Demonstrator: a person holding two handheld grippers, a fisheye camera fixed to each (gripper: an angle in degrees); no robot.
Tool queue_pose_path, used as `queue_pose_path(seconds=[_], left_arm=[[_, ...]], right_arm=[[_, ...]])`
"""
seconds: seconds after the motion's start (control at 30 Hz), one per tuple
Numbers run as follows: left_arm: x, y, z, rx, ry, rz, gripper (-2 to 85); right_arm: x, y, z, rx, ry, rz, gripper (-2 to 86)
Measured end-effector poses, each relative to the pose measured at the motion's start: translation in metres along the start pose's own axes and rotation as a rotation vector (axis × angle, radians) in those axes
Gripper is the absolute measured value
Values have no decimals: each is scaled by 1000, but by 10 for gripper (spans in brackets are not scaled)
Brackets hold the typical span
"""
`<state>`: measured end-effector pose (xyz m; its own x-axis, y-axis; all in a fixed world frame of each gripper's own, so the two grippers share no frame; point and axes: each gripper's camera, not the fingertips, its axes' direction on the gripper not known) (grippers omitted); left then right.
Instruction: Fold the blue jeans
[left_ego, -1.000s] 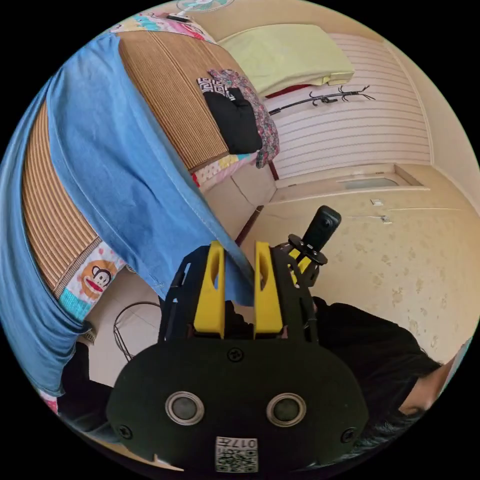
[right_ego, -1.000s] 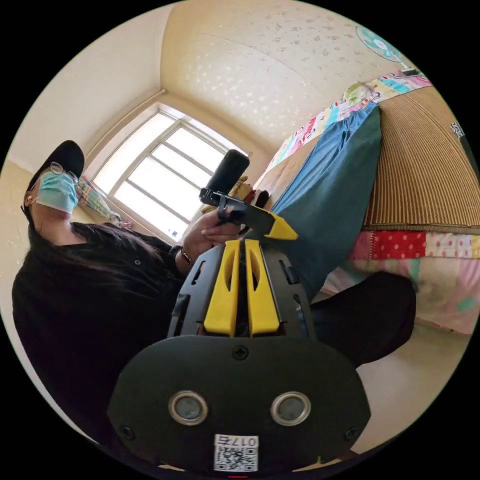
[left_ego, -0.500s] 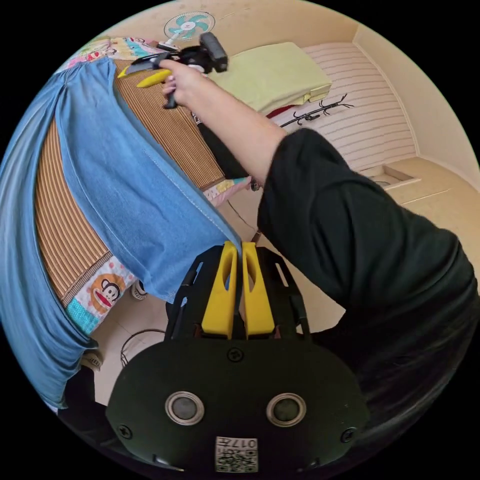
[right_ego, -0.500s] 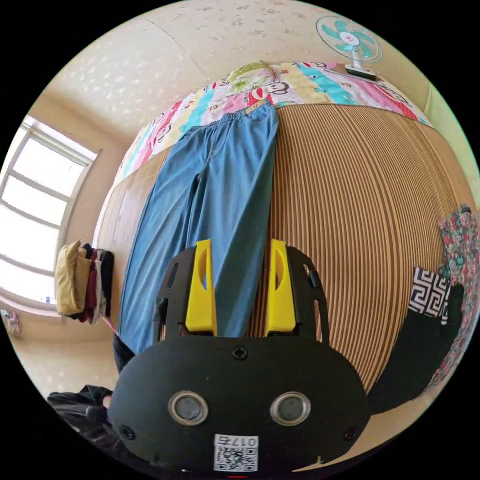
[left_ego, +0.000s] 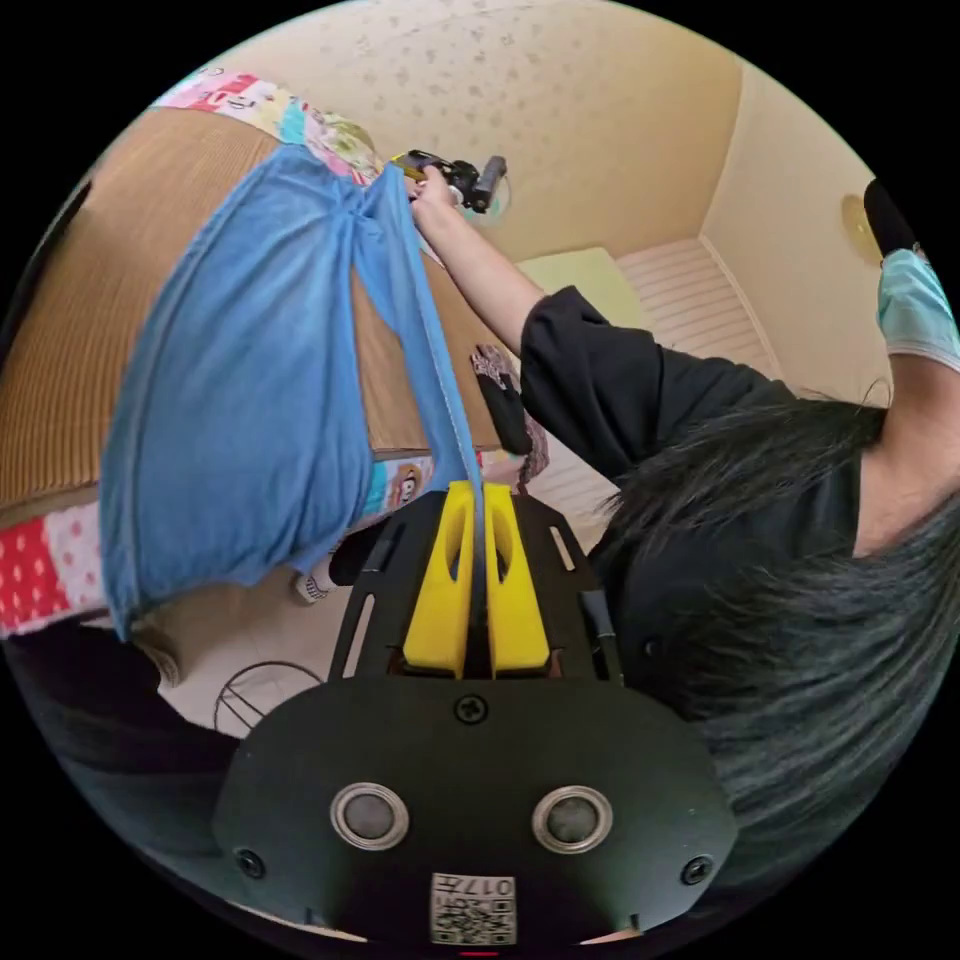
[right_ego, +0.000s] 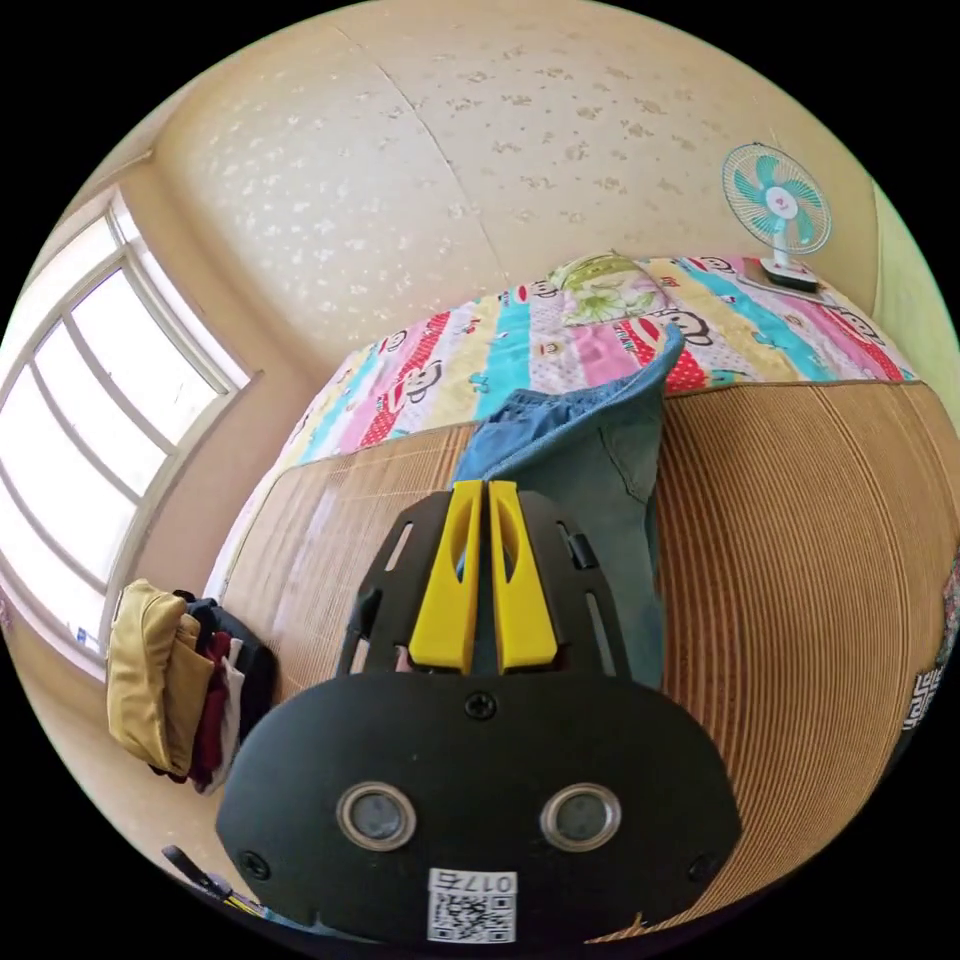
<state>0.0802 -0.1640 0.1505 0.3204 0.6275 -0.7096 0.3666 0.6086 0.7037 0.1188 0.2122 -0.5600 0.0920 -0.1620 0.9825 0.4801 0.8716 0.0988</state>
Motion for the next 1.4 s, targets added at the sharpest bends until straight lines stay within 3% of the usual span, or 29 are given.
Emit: queue_pose_path(seconds=[0.17,0.23,0.33,0.47,0.67,0.83,0.97,1.07,1.27,1.4], left_arm=[[-33,40,-78,181,-211,-175,5],[-49,46,-88,154,-313,-246,33],[-79,53,-92,43,-385,-387,94],[-82,50,-109,106,-359,-291,88],[-84,-22,-77,28,-401,-114,90],[-84,-38,-23,-138,-443,-144,40],[-72,-5,16,-333,-223,-136,35],[-68,26,34,-399,-225,-208,26],[-51,24,26,-208,-234,-217,76],[-24,-30,35,-156,-295,-133,78]], right_arm=[[-112,31,133,-228,-137,-78,59],[-121,56,152,-294,-114,-75,72],[-122,117,119,-297,-171,-138,85],[-83,250,15,-287,-135,-239,100],[-1,428,-72,-322,-135,57,104],[-12,495,-70,-443,-260,46,38],[15,529,-129,-521,-214,-72,32],[50,557,-143,-696,-89,-62,42],[96,505,-162,-429,-85,89,81],[82,462,-138,-292,-77,35,79]])
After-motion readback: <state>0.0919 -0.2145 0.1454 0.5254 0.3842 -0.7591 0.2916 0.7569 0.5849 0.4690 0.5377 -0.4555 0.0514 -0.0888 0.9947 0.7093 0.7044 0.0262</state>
